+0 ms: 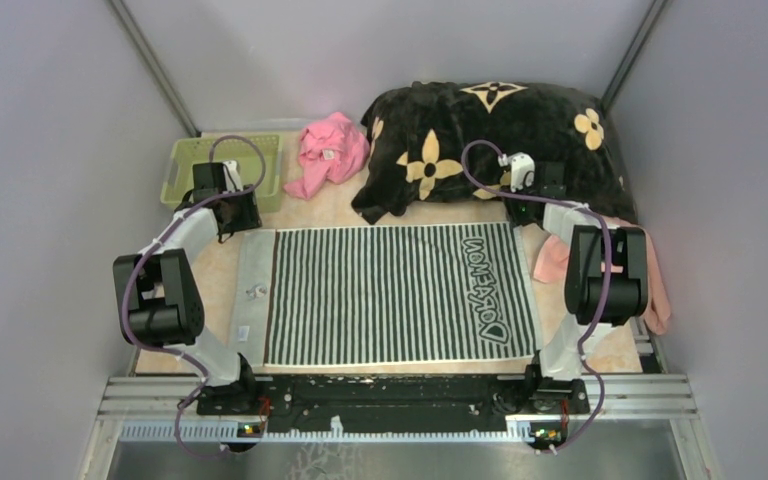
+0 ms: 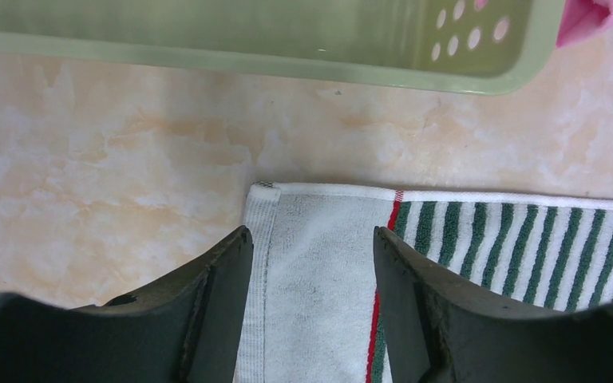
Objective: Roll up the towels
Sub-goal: Fold the towel at the center of the board.
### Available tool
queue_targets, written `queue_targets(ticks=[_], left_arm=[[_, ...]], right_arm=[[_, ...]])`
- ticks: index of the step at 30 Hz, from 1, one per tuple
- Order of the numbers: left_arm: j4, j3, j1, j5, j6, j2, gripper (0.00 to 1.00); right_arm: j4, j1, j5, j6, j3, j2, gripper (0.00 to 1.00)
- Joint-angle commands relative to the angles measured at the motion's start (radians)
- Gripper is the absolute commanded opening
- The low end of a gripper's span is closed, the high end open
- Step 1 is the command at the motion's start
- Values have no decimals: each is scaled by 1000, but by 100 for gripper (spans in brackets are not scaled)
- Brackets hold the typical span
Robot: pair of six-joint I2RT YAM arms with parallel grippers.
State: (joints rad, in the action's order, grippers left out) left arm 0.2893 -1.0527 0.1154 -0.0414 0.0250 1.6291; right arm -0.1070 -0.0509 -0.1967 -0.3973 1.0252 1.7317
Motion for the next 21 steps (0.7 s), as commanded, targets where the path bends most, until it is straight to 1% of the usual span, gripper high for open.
queue_targets(ticks=[1,9,13,21], left_arm=[[5,-40,6,-33,-1,10,63],[7,-41,6,-38,1,16,62],[9,-45,7,-53,2,28,61],[9,-41,7,-59,3,30,61]], right_arm=[[-30,-13,-15,-24,61,31,40],[-78,-17,-25,-37,73,57,39],[-76,-21,-25,-34,72,64,39],[-56,-61,-94,-21,75,78,40]])
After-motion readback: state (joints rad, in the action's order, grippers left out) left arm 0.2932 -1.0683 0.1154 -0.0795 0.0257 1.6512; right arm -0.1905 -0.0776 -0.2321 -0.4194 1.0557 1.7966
